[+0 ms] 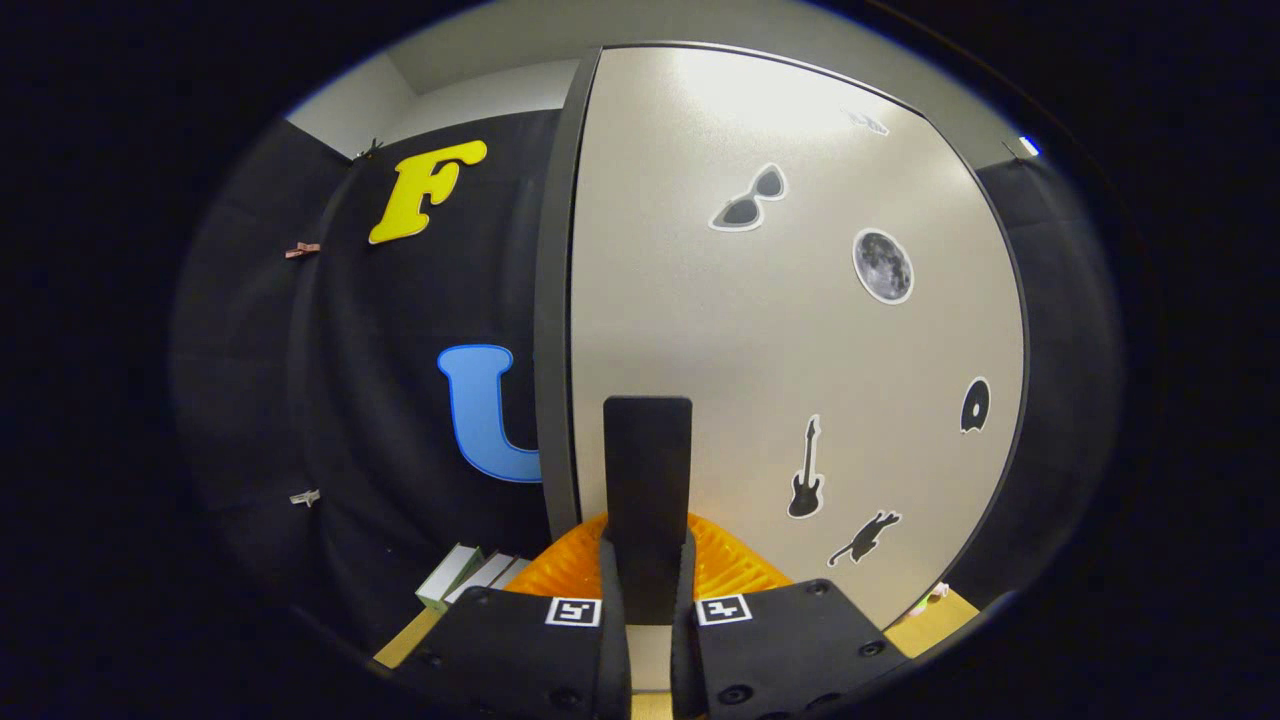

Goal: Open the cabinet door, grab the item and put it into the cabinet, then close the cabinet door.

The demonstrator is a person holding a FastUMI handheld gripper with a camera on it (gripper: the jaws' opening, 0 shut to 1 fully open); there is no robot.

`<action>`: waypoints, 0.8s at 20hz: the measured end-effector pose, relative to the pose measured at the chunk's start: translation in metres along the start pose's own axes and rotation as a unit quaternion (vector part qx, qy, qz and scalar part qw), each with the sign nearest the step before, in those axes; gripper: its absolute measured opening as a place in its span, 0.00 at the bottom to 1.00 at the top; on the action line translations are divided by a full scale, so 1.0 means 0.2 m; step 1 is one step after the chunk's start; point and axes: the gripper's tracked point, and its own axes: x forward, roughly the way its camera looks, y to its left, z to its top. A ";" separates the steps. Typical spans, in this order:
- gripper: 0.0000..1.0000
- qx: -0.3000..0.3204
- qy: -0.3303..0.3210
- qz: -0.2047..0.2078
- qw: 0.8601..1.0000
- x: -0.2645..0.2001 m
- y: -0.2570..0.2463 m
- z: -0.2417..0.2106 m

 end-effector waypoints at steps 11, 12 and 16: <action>0.19 0.014 0.004 0.064 0.998 -0.33 -0.04 0.02; 0.19 0.015 0.004 0.069 0.997 -0.37 -0.06 0.02; 0.19 0.017 -0.003 0.088 0.996 -0.57 -0.14 0.03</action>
